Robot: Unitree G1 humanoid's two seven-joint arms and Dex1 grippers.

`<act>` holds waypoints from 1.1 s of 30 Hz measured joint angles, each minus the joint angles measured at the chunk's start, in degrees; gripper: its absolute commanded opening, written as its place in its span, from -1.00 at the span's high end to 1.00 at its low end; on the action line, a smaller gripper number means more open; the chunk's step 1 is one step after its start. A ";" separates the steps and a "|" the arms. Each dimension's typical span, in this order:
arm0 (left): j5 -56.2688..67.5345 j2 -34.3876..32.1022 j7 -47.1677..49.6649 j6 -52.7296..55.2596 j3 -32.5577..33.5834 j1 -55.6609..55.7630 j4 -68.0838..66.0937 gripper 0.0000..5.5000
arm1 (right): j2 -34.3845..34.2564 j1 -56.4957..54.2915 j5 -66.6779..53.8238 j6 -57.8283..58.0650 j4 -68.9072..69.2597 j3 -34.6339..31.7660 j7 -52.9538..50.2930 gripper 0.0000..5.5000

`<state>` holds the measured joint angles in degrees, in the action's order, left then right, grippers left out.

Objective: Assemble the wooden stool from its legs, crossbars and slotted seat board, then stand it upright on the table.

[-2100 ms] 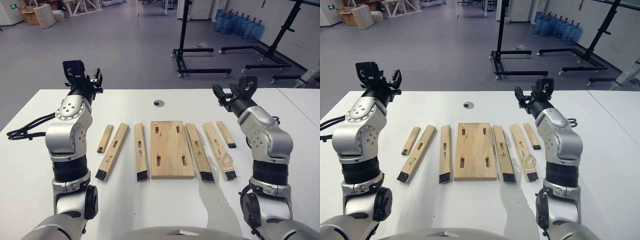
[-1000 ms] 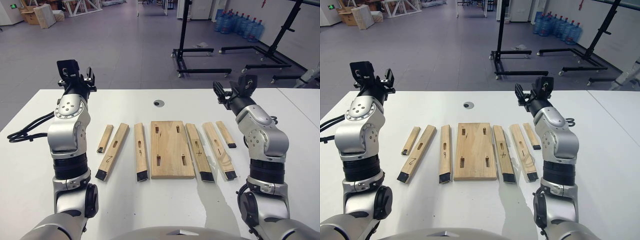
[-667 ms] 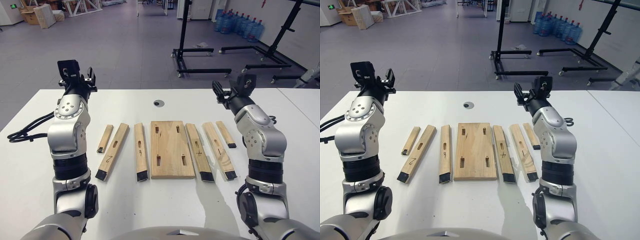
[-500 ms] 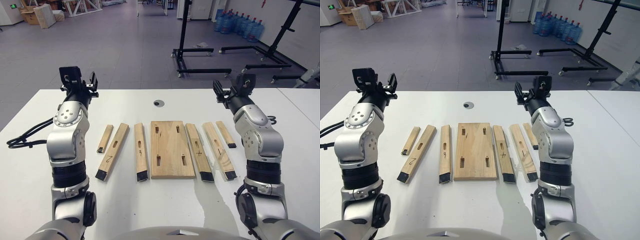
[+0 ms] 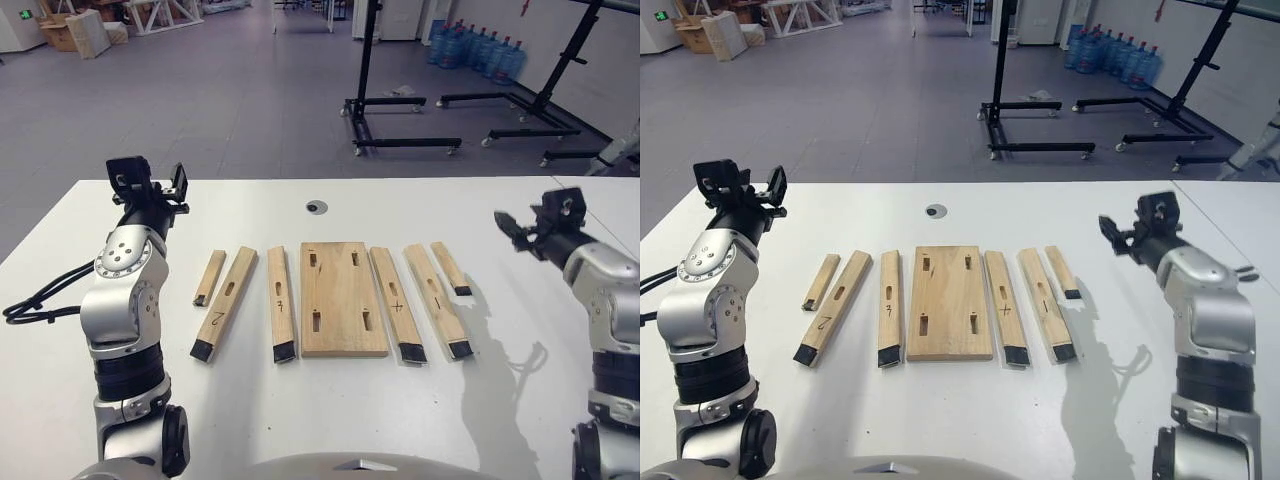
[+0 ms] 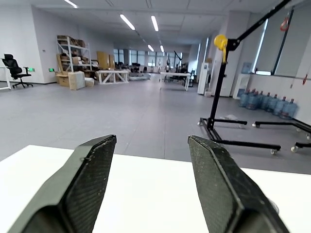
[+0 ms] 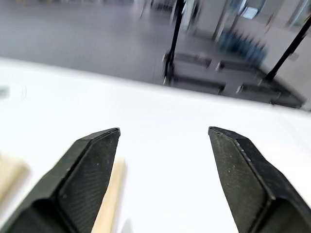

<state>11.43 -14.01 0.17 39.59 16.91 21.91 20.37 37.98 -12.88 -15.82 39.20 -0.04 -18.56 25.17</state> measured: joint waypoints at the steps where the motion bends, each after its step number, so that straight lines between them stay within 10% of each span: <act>1: -0.13 0.11 0.03 0.00 -0.81 0.01 0.20 0.01 | -1.05 1.21 0.00 -0.58 -1.67 1.38 1.09 -0.22; 23: -0.72 0.01 0.07 0.00 -2.81 0.14 0.65 0.01 | -7.76 1.49 6.01 -13.42 -17.23 10.39 1.07 -0.22; 33: -0.76 0.01 0.37 0.00 -3.18 0.21 -0.35 0.02 | -9.03 0.39 6.24 -13.01 -18.35 10.55 0.00 0.43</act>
<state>10.68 -14.00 0.55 39.59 13.72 22.12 20.02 28.96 -12.49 -9.58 26.20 -18.39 -8.02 25.17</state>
